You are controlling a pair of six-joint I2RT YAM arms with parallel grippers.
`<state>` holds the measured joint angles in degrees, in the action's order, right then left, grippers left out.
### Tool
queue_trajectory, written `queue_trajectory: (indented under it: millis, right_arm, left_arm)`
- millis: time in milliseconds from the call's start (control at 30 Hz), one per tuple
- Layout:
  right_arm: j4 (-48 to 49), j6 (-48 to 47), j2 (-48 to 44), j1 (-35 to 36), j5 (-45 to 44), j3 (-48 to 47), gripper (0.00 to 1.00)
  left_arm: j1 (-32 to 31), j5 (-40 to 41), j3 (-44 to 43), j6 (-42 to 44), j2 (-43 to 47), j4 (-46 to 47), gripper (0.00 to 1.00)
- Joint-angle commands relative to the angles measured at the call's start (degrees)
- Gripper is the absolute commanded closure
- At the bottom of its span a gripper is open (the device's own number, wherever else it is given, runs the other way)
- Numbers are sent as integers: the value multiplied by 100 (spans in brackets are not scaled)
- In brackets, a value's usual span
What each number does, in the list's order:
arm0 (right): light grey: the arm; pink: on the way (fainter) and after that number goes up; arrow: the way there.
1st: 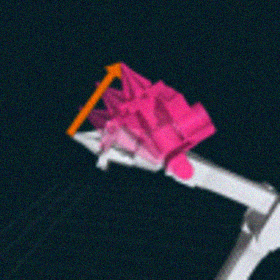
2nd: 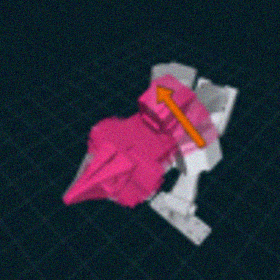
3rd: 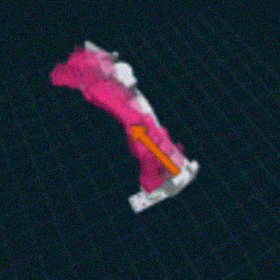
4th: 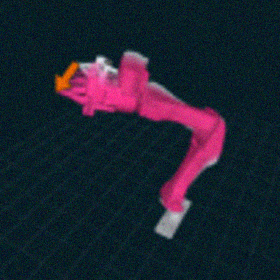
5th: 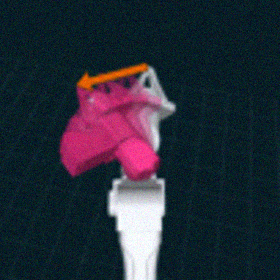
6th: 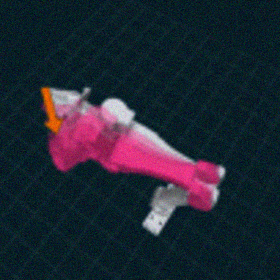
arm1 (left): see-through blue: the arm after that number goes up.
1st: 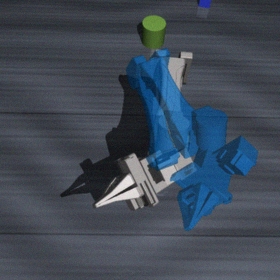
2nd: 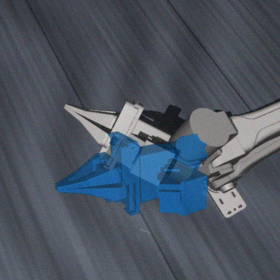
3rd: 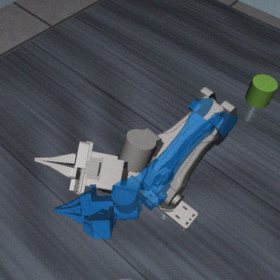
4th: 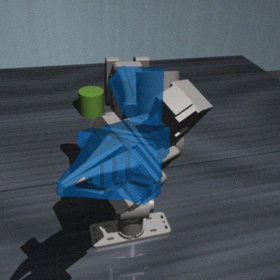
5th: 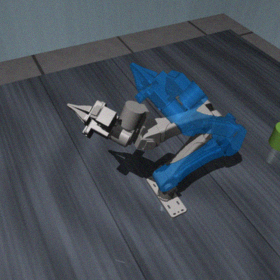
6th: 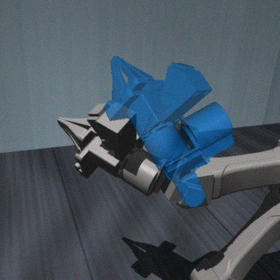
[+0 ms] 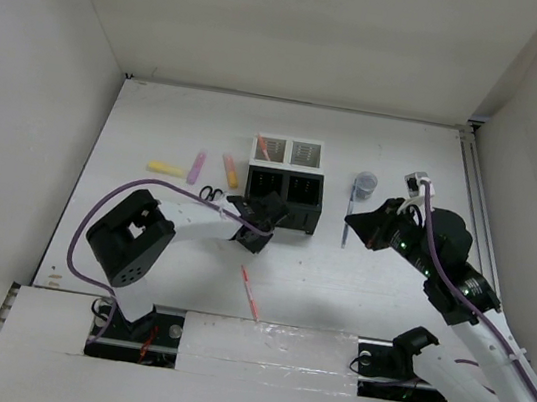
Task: Sort the stationery into containers
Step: Grab a piece of stationery with the left arm
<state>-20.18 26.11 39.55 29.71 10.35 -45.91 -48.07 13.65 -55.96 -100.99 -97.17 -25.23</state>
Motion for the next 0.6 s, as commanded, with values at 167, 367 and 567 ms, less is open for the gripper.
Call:
queue_trajectory:
  millis: [167, 367, 567]
  right_arm:
    - [155, -80, 105, 43, 283, -6, 100]
    - [208, -80, 167, 43, 336, -6, 100]
    - [331, -80, 281, 43, 450, -6, 100]
  left_arm:
    - [-281, 385, 682, 230, 575, -579, 100]
    - [-492, 191, 877, 54, 1103, -605, 100]
    - [-931, 305, 648, -17, 1550, -842, 100]
